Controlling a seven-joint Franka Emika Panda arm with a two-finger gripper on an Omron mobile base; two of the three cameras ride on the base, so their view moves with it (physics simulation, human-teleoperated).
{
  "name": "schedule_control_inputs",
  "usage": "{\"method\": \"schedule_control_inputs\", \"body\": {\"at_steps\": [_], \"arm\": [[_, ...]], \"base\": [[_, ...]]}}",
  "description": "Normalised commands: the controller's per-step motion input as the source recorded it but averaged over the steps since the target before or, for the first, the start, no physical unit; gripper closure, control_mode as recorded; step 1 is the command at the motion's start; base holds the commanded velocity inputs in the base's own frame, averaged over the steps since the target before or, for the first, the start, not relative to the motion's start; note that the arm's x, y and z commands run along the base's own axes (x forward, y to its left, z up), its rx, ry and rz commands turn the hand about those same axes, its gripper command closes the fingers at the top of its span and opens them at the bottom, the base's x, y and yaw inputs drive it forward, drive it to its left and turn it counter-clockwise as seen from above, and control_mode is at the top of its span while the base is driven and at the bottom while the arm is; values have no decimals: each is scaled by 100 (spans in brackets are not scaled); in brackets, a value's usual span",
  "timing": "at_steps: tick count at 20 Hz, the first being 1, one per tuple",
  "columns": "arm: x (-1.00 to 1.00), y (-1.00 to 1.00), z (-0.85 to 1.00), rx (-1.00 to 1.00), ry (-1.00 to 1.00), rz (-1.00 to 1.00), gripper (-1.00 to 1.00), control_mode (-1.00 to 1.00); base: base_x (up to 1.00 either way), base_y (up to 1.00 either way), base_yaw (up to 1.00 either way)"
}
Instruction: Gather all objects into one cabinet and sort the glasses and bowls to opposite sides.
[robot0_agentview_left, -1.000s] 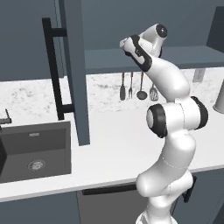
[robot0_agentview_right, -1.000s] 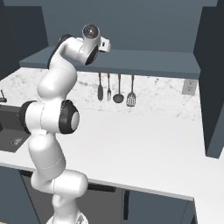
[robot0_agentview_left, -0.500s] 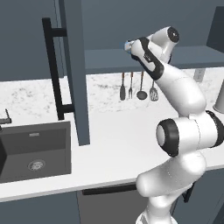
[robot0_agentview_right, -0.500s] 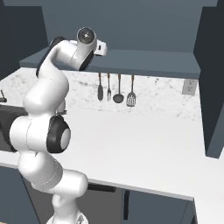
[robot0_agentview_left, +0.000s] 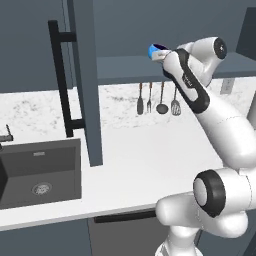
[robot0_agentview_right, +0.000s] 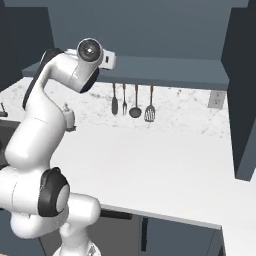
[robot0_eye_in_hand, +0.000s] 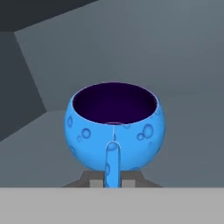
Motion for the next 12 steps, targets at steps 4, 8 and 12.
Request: {"method": "schedule_control_inputs", "body": {"at_steps": [4, 8, 12], "arm": [[-100, 0, 24, 0, 0, 0, 100, -100], [-100, 2, 23, 0, 0, 0, 100, -100], [-100, 1, 9, 0, 0, 0, 100, -100]], "base": [[0, 0, 0], [0, 0, 0], [0, 0, 0]]}}
